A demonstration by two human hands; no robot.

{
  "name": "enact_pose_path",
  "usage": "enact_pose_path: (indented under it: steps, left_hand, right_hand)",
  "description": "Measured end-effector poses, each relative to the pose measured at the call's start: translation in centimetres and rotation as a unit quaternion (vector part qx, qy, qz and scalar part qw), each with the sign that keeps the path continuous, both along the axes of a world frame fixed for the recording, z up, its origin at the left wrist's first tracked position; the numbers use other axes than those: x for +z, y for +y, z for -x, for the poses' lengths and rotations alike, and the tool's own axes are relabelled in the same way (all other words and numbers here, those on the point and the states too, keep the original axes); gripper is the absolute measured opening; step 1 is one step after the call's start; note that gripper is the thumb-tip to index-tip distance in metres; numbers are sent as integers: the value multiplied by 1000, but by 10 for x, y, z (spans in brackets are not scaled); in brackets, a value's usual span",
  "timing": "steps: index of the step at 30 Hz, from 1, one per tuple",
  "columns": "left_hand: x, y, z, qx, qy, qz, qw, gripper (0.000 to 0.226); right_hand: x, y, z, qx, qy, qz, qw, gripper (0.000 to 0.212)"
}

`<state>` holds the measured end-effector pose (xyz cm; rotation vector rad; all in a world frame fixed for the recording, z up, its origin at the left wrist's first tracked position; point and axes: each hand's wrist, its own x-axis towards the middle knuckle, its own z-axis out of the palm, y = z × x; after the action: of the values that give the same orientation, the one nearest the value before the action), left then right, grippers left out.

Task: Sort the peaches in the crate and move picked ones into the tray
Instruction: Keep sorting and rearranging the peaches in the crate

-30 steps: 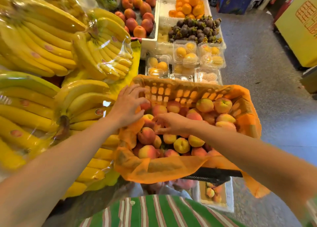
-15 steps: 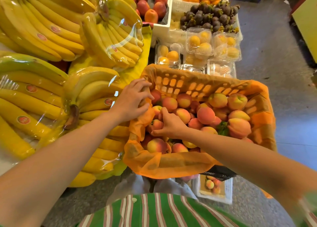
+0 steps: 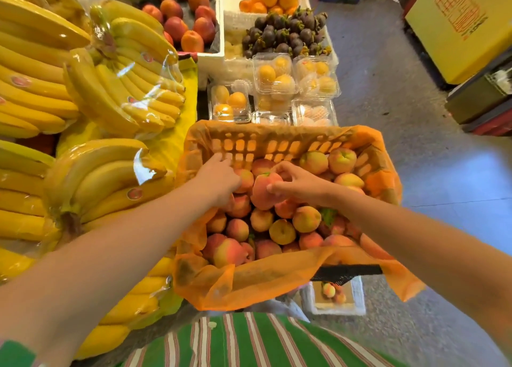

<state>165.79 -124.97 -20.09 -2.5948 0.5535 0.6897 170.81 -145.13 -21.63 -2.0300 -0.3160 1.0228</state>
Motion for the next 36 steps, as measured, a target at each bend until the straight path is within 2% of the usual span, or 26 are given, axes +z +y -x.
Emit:
enact_pose_path:
  steps: [4, 10, 13, 15, 16, 18, 21, 23, 26, 28, 29, 30, 34, 36]
  left_hand:
    - [-15, -9, -9, 40, 43, -52, 997, 67]
    - [-27, -7, -22, 33, 47, -33, 998, 61]
    - [-21, -2, -31, 75, 66, 23, 995, 61]
    - [-13, 2, -36, 130, 86, 106, 982, 55]
    - [-9, 5, -36, 176, 121, 169, 962, 51]
    - [-3, 9, -36, 268, 217, 321, 882, 41]
    - [8, 14, -30, 380, 322, 508, 703, 45]
    - [11, 13, -26, 418, 371, 581, 592, 52]
    - [14, 6, -19, 444, 383, 642, 495, 62]
    - [14, 2, -16, 467, 379, 672, 431, 63]
    - [15, -1, -16, 469, 378, 682, 415, 63]
    - [16, -4, -14, 465, 375, 687, 414, 63]
    - [23, -14, -10, 435, 357, 681, 469, 33]
    - [23, -16, -8, 426, 366, 676, 477, 36]
  right_hand:
    - [12, -17, -3, 1, 0, -5, 1000, 38]
    - [14, -38, -8, -8, 30, -15, 999, 44]
    - [16, -41, -11, 6, 36, -21, 999, 45]
    - [19, -40, -15, 5, 35, -31, 999, 47]
    - [21, -41, -17, 6, 39, -37, 999, 47]
    - [25, -42, -20, 19, 56, -50, 997, 44]
    - [29, -44, -23, 20, 110, -67, 992, 44]
    - [29, -46, -22, 6, 166, -85, 983, 52]
    - [32, -50, -16, -45, 250, -117, 960, 45]
    - [34, -55, -13, -80, 274, -138, 948, 39]
    - [35, -57, -11, -91, 274, -151, 946, 39]
    - [35, -59, -9, -94, 266, -162, 946, 41]
    - [37, -65, -7, -52, 241, -168, 954, 69]
    - [34, -71, -8, -28, 227, -160, 960, 69]
